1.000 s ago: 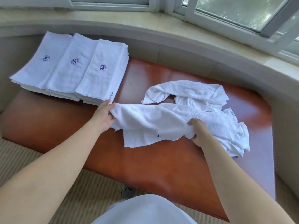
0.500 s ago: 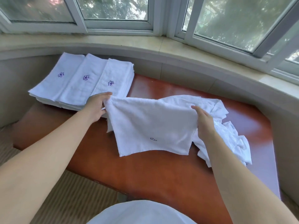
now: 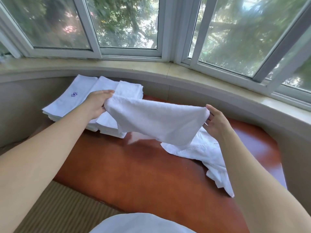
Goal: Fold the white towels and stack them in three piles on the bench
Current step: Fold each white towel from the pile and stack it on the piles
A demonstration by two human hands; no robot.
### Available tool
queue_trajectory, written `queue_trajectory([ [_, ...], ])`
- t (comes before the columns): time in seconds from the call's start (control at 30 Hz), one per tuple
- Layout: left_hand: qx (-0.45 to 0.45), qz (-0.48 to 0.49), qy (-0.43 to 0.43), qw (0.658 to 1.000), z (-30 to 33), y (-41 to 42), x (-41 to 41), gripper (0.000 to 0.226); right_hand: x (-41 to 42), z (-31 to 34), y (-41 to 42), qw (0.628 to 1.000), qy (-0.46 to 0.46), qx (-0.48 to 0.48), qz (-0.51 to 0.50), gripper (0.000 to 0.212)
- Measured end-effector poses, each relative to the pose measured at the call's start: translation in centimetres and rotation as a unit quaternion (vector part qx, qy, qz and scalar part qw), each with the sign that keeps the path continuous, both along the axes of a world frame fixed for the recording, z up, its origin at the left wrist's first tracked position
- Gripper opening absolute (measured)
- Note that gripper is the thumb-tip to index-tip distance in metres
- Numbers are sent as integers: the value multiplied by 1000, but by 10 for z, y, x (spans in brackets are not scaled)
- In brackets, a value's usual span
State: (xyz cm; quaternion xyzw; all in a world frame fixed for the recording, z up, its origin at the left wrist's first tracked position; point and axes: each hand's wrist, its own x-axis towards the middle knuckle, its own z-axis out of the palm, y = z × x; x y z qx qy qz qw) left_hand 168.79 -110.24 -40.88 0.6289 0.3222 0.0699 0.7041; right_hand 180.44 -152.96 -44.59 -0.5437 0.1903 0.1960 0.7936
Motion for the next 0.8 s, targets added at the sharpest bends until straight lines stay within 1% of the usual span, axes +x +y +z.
queue_trajectory([
  [0.07, 4, -1, 3, 1000, 3, 4, -1, 19, -1, 5, 1, 1000, -9, -18, -3, 17],
  [0.13, 9, -1, 8, 1000, 6, 7, -2, 15, -2, 9, -1, 998, -38, -49, 6, 19],
  [0.23, 45, -16, 23, 999, 6, 11, -5, 12, -5, 12, -2, 992, -79, -99, 7, 22],
  [0.33, 117, -62, 70, 989, 3, 12, -9, 10, -6, 16, 1, 988, -99, -121, 2, 22],
  [0.4, 151, -89, 114, 978, 1, 15, -12, 12, -5, 20, 5, 983, -117, -139, 28, 31],
  [0.43, 151, -108, 129, 974, 1, 17, -14, 15, -6, 21, 6, 974, -133, -173, 56, 37],
  [0.47, 142, -139, 138, 970, 2, 18, -17, 21, -7, 22, 6, 956, -154, -230, 94, 42],
  [0.5, 131, -178, 150, 964, 3, 20, -20, 29, -8, 22, 6, 929, -175, -300, 132, 46],
  [0.53, 143, -226, 167, 949, 2, 20, -22, 38, -9, 22, 5, 895, -193, -368, 163, 48],
  [0.57, 197, -267, 188, 924, -1, 19, -24, 44, -11, 22, 6, 860, -210, -426, 187, 46],
  [0.6, 273, -288, 202, 895, -5, 19, -24, 47, -12, 22, 7, 825, -227, -475, 205, 41],
  [0.63, 351, -284, 203, 869, -8, 17, -25, 42, -12, 21, 9, 789, -245, -520, 218, 34],
  [0.67, 412, -266, 197, 849, -13, 17, -25, 30, -12, 20, 10, 754, -263, -559, 222, 28],
  [0.7, 445, -251, 182, 840, -13, 15, -26, 15, -12, 19, 11, 726, -279, -589, 218, 26],
  [0.73, 463, -240, 157, 839, -17, 17, -25, 27, -12, 18, 11, 710, -289, -608, 208, 27],
  [0.77, 477, -238, 144, 833, -18, 18, -24, 43, -12, 17, 12, 705, -292, -617, 191, 28],
  [0.8, 496, -227, 136, 827, -18, 18, -24, 50, -12, 17, 13, 706, -294, -621, 171, 29],
])
